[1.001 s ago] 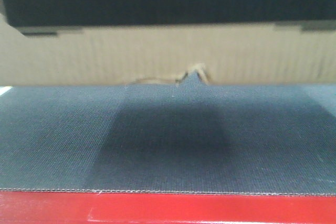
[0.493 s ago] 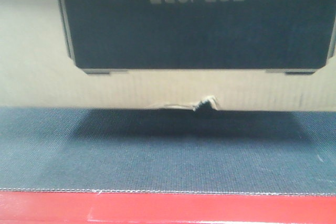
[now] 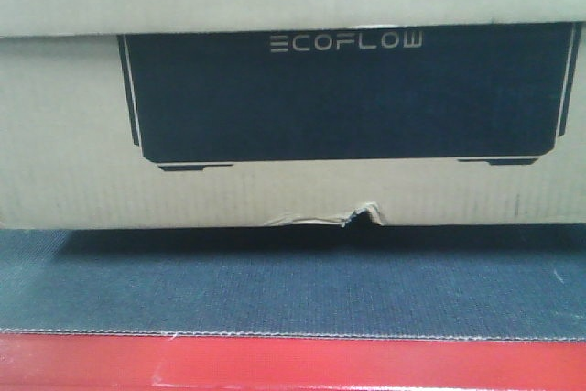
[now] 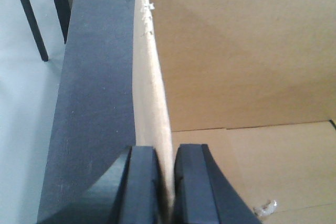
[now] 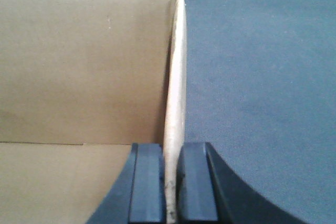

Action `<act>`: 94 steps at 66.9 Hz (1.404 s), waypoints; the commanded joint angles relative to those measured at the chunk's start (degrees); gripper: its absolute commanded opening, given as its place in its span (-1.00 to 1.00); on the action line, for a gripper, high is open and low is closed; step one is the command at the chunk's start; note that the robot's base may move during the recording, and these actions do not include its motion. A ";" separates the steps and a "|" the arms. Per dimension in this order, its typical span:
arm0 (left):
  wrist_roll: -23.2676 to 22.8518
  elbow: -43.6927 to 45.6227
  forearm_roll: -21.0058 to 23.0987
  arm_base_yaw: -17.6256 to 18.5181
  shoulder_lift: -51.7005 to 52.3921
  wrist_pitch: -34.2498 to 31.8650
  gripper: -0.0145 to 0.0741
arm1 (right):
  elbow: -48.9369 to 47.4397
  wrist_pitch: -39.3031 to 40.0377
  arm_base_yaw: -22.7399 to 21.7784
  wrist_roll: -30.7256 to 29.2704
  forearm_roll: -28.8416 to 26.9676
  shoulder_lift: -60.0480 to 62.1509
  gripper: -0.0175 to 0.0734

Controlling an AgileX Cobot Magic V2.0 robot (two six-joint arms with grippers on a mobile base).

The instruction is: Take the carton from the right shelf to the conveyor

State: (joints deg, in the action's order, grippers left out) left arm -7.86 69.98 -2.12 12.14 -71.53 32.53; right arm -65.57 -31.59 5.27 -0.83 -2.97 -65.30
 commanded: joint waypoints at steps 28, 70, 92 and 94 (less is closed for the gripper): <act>-0.07 0.57 3.17 1.24 -0.87 -8.92 -0.55 | -0.43 2.80 0.69 -0.17 -3.65 -0.38 -0.78; -0.07 2.59 2.88 1.24 -0.87 -9.01 0.30 | -1.73 6.66 0.69 -0.17 -3.29 0.26 0.22; -0.07 10.57 1.26 1.24 2.08 -5.48 -0.16 | -7.85 4.92 0.69 -0.17 -3.29 3.86 -0.23; -0.07 11.07 1.26 1.24 2.42 -4.86 -0.28 | -8.13 4.92 0.69 -0.17 -3.29 4.15 -0.30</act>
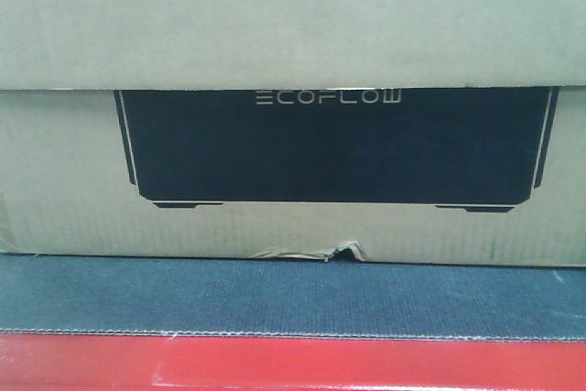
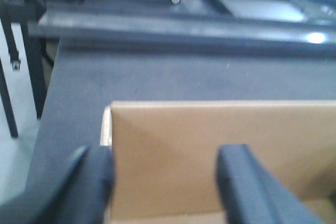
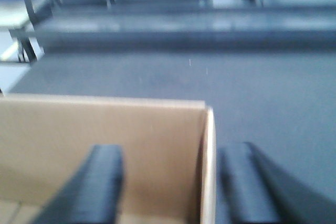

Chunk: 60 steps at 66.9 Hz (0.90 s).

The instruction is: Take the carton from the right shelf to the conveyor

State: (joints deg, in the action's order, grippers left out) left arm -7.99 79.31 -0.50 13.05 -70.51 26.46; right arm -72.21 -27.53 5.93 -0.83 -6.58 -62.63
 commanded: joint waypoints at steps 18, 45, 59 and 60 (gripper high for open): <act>0.06 2.05 -0.35 0.21 5.03 6.32 -0.67 | -1.52 -3.19 0.03 -0.17 0.32 5.08 -0.76; 0.06 -19.00 1.61 0.21 20.20 -2.03 -0.67 | 15.78 1.82 0.03 -0.93 0.56 19.98 -0.77; 0.06 -34.34 1.61 0.21 31.18 -11.93 -0.67 | 30.82 10.27 0.03 -0.93 0.56 31.31 -0.77; 0.06 -35.22 1.61 0.21 31.85 -12.48 -0.67 | 31.56 10.25 0.03 -0.93 0.56 32.28 -0.77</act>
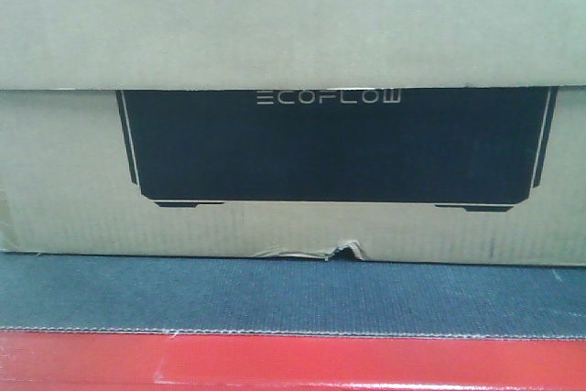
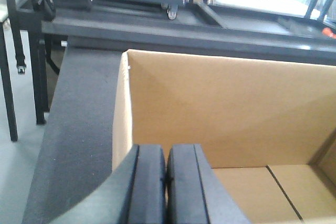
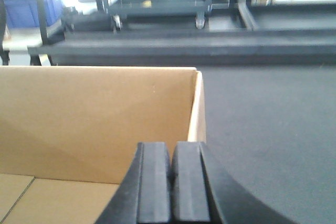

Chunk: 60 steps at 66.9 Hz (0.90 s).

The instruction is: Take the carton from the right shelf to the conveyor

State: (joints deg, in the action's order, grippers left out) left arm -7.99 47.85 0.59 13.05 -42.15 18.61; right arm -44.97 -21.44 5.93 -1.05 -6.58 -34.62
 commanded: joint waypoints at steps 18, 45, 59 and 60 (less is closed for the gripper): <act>0.06 -16.16 0.28 0.21 13.55 -7.92 -0.67 | 14.28 4.19 0.03 -0.71 0.56 14.02 -0.77; 0.06 -19.93 0.28 0.21 19.11 -7.68 -0.67 | 18.09 2.65 0.03 -0.71 0.56 19.89 -0.77; 0.06 -19.93 0.28 0.21 19.11 -7.68 -0.67 | 18.09 2.65 0.03 -0.71 0.56 19.89 -0.77; 0.06 -19.93 0.28 0.21 19.11 -7.68 -0.67 | 18.09 2.65 0.03 -0.71 0.56 19.89 -0.77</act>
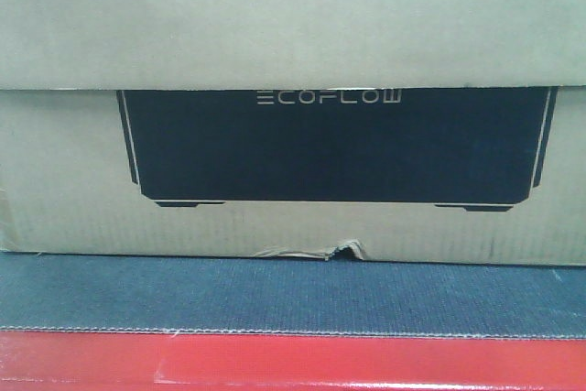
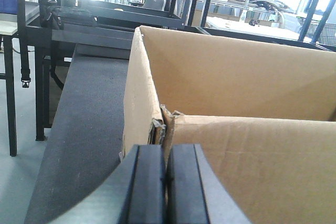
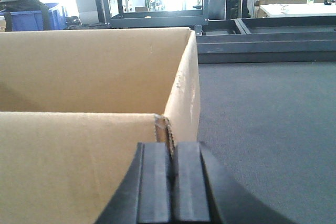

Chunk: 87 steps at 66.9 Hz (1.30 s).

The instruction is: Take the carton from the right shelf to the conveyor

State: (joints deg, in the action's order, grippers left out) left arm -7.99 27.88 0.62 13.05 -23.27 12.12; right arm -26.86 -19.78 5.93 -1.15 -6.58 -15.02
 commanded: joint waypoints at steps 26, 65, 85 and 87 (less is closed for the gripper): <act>0.06 0.04 0.25 0.21 0.23 -1.18 -0.67 | 1.65 3.22 -0.19 -0.61 0.56 0.32 -0.77; 0.06 0.04 0.25 0.21 0.22 -1.03 -0.67 | 26.86 16.64 -5.50 -0.75 0.56 15.02 -0.77; 0.06 0.04 0.25 0.21 0.22 -1.22 -0.67 | 26.86 17.27 -5.50 -0.75 1.32 15.02 -0.77; 0.06 0.04 0.25 0.21 0.22 -1.22 -0.67 | 26.86 17.27 -5.50 -0.75 1.32 15.02 -0.77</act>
State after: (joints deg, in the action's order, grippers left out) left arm -7.99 27.84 0.62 13.05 -23.27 12.00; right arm 0.02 -3.86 0.72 -1.52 -5.83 -0.42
